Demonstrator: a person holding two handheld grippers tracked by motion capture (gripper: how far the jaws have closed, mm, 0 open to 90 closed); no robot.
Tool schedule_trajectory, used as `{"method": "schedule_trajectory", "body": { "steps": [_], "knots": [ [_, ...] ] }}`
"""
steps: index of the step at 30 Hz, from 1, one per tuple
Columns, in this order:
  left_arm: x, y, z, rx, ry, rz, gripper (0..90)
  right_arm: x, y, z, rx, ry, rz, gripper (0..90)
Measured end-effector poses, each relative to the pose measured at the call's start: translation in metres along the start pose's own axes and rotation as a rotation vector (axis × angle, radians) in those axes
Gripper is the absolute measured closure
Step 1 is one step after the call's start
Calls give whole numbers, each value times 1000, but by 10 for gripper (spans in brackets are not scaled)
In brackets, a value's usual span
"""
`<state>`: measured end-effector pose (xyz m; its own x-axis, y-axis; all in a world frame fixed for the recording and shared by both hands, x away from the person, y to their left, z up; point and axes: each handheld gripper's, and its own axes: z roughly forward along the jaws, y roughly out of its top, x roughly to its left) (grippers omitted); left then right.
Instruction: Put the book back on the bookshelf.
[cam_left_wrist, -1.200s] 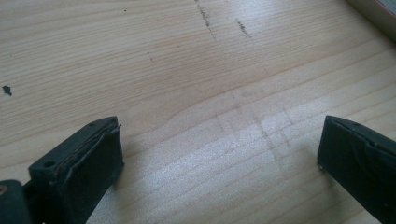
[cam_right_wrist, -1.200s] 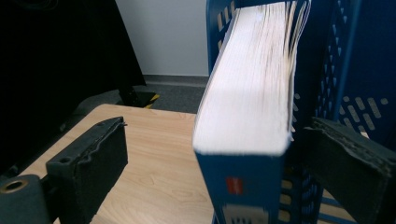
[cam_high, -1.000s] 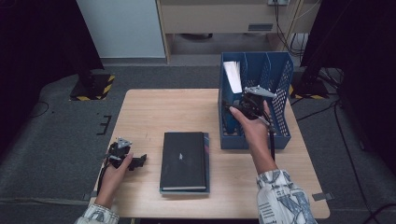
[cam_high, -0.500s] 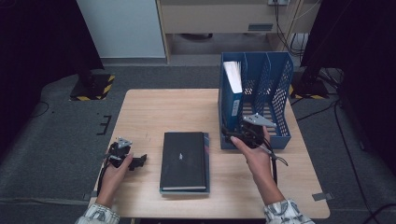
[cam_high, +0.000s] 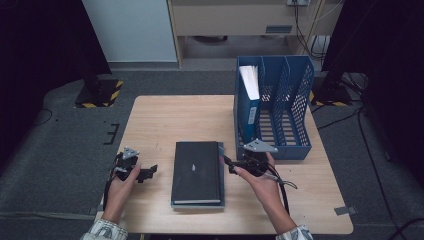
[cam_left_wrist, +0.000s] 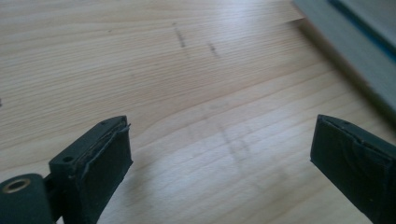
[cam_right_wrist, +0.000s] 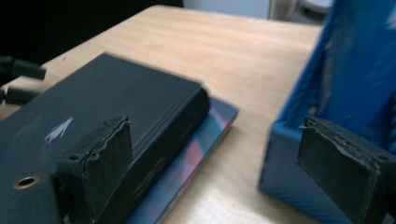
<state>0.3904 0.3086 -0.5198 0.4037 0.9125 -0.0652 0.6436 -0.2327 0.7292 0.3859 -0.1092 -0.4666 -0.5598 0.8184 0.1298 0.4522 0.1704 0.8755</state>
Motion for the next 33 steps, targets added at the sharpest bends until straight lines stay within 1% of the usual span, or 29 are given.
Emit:
{"method": "schedule_trajectory", "body": {
  "steps": [2, 3, 5, 7, 14, 15, 16, 18, 19, 21, 23, 25, 26, 27, 30, 33],
  "knots": [
    [-5, 3, -4, -11, -13, 7, 52, 3, -3, 2, 12, 12, -8, 102],
    [-10, 5, -7, -27, -24, 19, 52, 5, -5, 3, 18, 15, -9, 102],
    [-17, 9, -11, -48, -40, 26, 51, 7, -6, 4, 25, 24, -8, 101],
    [-24, 11, -13, -58, -53, 36, 51, 9, -7, 5, 29, 27, -17, 101],
    [-38, 17, -21, -99, -101, 53, 58, 15, -9, 8, 40, 50, -22, 102],
    [-40, 19, -23, -106, -112, 61, 60, 16, -9, 8, 44, 55, -26, 103],
    [-42, 20, -23, -117, -120, 55, 65, 19, -10, 9, 48, 61, -30, 104],
    [-49, 23, -26, -141, -171, 42, 79, 22, -10, 11, 53, 69, -36, 106],
    [-51, 24, -26, -144, -179, 46, 88, 23, -11, 12, 57, 75, -43, 108],
    [-59, 26, -26, -140, -180, 69, 100, 26, -12, 13, 65, 84, -46, 111],
    [-66, 27, -24, -140, -201, 69, 105, 28, -13, 15, 73, 94, -51, 113],
    [-76, 29, -22, -134, -213, 97, 122, 30, -14, 17, 78, 100, -57, 113],
    [-79, 29, -21, -128, -217, 105, 123, 31, -14, 18, 84, 107, -55, 112],
    [-84, 30, -19, -126, -230, 114, 123, 32, -15, 19, 88, 113, -53, 111],
    [-91, 30, -14, -114, -234, 129, 125, 36, -15, 22, 93, 138, -57, 109],
    [-93, 31, -9, -108, -250, 123, 123, 40, -16, 26, 106, 163, -51, 107]
  ]
}}
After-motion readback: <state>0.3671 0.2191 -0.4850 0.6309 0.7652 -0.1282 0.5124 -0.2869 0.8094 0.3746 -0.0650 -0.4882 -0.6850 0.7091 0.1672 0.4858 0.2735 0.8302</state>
